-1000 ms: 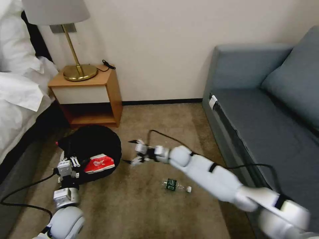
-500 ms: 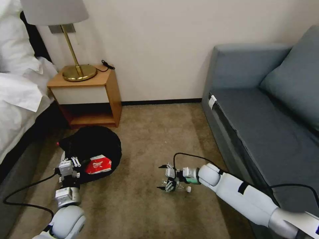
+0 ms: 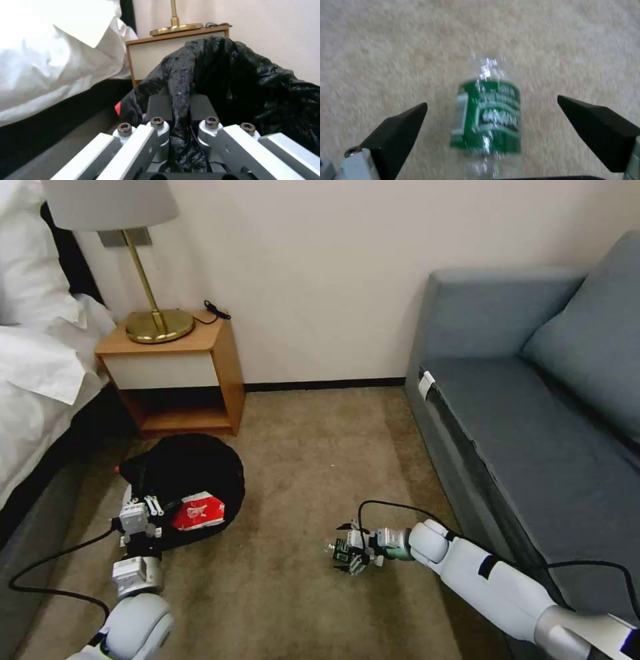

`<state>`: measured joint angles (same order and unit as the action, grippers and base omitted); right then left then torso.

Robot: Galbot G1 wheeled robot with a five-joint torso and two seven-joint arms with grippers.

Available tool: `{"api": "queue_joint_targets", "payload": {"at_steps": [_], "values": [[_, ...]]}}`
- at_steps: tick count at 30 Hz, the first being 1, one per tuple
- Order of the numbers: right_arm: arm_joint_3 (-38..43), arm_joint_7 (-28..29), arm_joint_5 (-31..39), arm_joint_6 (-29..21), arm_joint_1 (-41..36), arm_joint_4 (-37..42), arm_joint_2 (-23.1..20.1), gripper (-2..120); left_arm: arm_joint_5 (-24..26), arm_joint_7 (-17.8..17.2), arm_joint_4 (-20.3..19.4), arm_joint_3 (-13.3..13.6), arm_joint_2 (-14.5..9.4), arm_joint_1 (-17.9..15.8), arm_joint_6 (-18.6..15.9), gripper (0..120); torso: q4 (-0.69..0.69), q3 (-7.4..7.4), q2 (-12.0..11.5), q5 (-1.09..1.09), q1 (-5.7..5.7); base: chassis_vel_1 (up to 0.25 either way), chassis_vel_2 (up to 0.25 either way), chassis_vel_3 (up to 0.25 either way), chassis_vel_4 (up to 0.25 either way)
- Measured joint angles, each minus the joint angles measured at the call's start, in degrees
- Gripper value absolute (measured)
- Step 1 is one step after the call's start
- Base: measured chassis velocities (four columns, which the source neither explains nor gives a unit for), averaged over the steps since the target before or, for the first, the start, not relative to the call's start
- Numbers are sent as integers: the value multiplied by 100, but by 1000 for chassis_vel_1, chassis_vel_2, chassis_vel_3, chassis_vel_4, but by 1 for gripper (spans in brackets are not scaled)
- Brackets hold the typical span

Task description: Pick up the trash bin, then pick up the garbage on the floor and place it into the trash bin.

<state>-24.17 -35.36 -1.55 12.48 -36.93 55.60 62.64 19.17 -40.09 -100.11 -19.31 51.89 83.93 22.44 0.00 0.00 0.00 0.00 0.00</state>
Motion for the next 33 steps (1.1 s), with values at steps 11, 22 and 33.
{"api": "queue_joint_targets", "payload": {"at_steps": [11, 22, 33], "values": [[358, -56, -490, 146, -39, -642, 281, 100, 5, 1, -45, 0, -25, 18, -3, 6, 0, 0, 0, 0, 0, 0, 0, 0, 0], [585, -395, -648, 186, -82, -771, 350, 62, -14, 3, -97, -22, 32, 82, -3, 6, 0, 0, 0, 0, 0, 0, 0, 0, 0], [792, -723, -645, 219, -127, -726, 358, 32, -61, 4, -174, -56, 45, 156, -2, 6, 0, 0, 0, 0, 0, 0, 0, 0, 0]]}}
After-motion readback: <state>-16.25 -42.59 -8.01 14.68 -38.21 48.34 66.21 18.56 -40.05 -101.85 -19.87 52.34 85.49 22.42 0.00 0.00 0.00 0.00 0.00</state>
